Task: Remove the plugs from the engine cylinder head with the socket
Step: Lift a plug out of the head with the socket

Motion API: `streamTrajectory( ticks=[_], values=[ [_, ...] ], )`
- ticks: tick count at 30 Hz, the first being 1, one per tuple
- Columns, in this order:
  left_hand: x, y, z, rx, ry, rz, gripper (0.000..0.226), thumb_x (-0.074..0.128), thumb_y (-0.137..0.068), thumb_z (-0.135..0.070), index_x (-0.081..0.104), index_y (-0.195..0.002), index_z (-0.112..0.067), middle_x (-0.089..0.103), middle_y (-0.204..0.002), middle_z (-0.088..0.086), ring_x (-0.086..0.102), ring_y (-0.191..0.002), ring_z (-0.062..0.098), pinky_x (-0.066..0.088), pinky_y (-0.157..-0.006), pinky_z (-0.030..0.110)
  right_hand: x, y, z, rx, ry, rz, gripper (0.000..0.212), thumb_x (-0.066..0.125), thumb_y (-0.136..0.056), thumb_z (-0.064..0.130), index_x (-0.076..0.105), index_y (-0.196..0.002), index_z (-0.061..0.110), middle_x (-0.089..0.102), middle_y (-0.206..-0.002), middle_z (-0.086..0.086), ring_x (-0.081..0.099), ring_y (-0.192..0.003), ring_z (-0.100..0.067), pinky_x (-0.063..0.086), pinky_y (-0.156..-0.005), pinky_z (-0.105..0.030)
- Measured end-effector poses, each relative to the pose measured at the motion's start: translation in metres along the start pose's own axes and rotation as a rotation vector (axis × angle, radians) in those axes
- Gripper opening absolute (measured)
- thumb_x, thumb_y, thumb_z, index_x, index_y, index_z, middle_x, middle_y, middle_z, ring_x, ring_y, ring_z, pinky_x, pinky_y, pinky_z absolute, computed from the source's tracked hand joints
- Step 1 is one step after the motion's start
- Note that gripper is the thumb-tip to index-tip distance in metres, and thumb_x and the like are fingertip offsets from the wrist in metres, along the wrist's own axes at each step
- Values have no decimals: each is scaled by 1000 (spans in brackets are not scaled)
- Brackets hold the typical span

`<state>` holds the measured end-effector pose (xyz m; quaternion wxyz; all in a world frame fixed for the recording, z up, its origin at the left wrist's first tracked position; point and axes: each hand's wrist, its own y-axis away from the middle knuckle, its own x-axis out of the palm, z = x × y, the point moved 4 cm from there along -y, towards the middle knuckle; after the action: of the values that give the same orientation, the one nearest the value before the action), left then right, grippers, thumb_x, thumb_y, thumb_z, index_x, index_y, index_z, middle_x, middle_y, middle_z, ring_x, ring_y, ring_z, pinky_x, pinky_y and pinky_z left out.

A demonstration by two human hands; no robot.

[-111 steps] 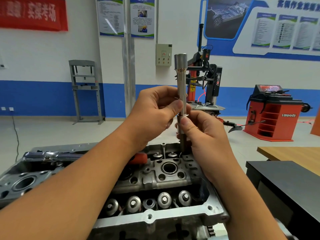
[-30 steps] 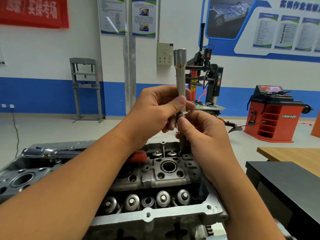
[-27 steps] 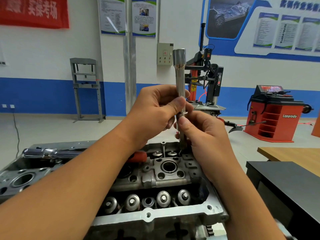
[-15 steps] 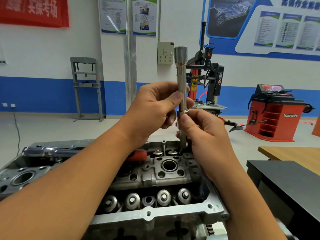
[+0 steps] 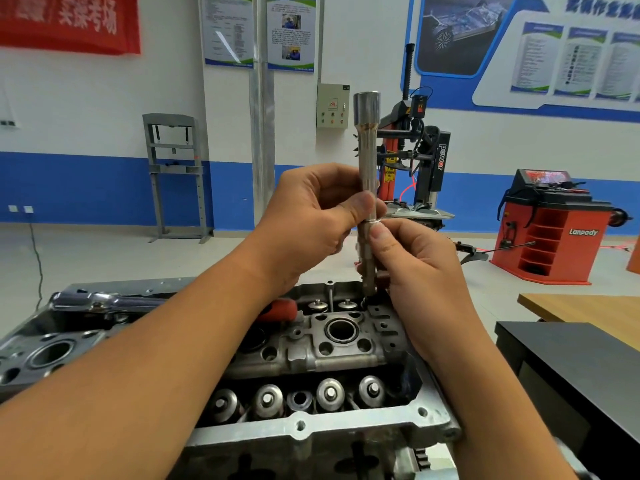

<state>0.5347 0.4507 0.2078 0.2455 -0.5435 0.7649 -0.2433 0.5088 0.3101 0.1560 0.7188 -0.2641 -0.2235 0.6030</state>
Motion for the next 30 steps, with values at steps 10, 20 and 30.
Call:
streamTrajectory(
  ticks=[10, 20, 30],
  values=[
    [1, 1, 1, -30, 41, 36, 18, 56, -105, -6, 71, -111, -15, 80, -96, 10, 46, -60, 24, 39, -49, 27, 0, 1, 4, -9, 39, 5, 15, 64, -103, 22, 76, -94, 19, 70, -84, -20, 66, -74, -39, 56, -70, -61],
    [-2, 0, 0, -15, 81, -30, 19, 68, -95, -19, 72, -111, -8, 77, -100, 20, 49, -57, 18, 38, -46, 24, 0, 1, 3, -6, 55, -14, 10, 67, -101, 23, 72, -92, 23, 73, -82, -8, 68, -82, -42, 57, -67, -56],
    [-5, 1, -1, -20, 4, -91, 36, 80, -76, -29, 73, -107, -13, 78, -92, 8, 68, -69, 15, 44, -46, 21, -3, 1, 1, -27, 53, -33, 8, 74, -96, 28, 71, -89, 26, 75, -82, -3, 71, -81, -40, 60, -70, -56]
  ],
)
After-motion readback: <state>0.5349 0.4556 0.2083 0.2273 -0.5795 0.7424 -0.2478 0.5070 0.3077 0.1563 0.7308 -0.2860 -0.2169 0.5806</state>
